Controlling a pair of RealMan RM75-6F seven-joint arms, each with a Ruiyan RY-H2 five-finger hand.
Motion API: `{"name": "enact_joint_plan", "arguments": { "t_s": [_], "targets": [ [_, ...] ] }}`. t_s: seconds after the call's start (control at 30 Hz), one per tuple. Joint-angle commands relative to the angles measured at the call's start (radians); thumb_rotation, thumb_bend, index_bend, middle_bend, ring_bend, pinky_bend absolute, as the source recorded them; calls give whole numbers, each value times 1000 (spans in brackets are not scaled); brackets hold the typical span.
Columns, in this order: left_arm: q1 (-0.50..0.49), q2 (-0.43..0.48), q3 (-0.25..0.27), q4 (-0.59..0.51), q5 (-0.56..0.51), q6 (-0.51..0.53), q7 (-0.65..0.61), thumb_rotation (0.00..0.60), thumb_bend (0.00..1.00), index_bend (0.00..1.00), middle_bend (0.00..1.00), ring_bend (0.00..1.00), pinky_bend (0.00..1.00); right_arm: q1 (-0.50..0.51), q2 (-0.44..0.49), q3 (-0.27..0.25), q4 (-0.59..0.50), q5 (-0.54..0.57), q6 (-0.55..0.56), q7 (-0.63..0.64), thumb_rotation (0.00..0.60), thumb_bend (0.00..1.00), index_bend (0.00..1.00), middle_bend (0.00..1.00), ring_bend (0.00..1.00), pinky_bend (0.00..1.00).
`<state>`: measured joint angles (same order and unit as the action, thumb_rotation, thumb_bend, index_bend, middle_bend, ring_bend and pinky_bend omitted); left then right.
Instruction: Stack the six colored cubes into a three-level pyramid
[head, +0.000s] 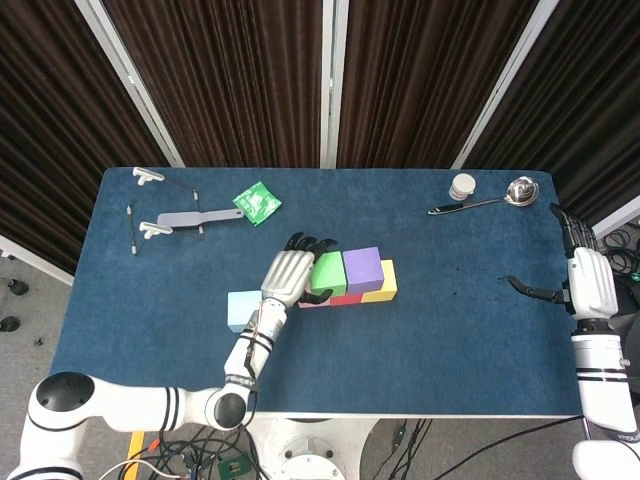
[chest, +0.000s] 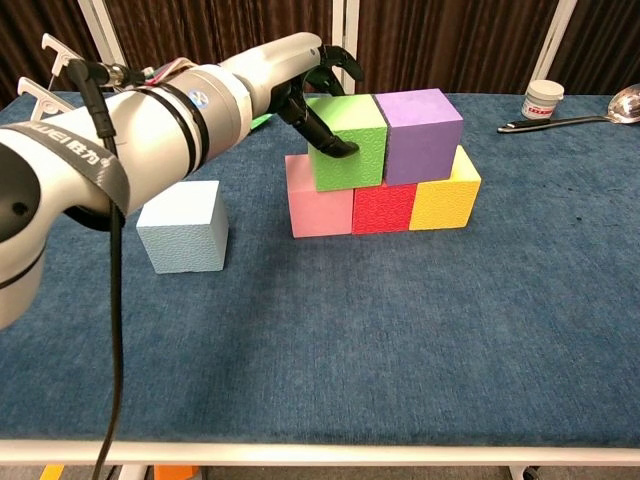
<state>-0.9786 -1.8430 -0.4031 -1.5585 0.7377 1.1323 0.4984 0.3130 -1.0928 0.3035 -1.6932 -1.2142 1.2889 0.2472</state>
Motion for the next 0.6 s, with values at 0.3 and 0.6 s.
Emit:
{"name": "enact_joint_plan", "arguments": {
  "t_s": [0.3,0.6],
  "targets": [
    [0,3,2,4,1,-4,-10,600,272,162,536,118,39,0,0,1,4,4,-6,2,600,0,0,46,0,0],
    [-6,0,5,18,0,-18,-15,600,273,161,533,118,15,-4,-2,-2,8,5,-7,7,600,0,0,46,0,0]
  ]
}}
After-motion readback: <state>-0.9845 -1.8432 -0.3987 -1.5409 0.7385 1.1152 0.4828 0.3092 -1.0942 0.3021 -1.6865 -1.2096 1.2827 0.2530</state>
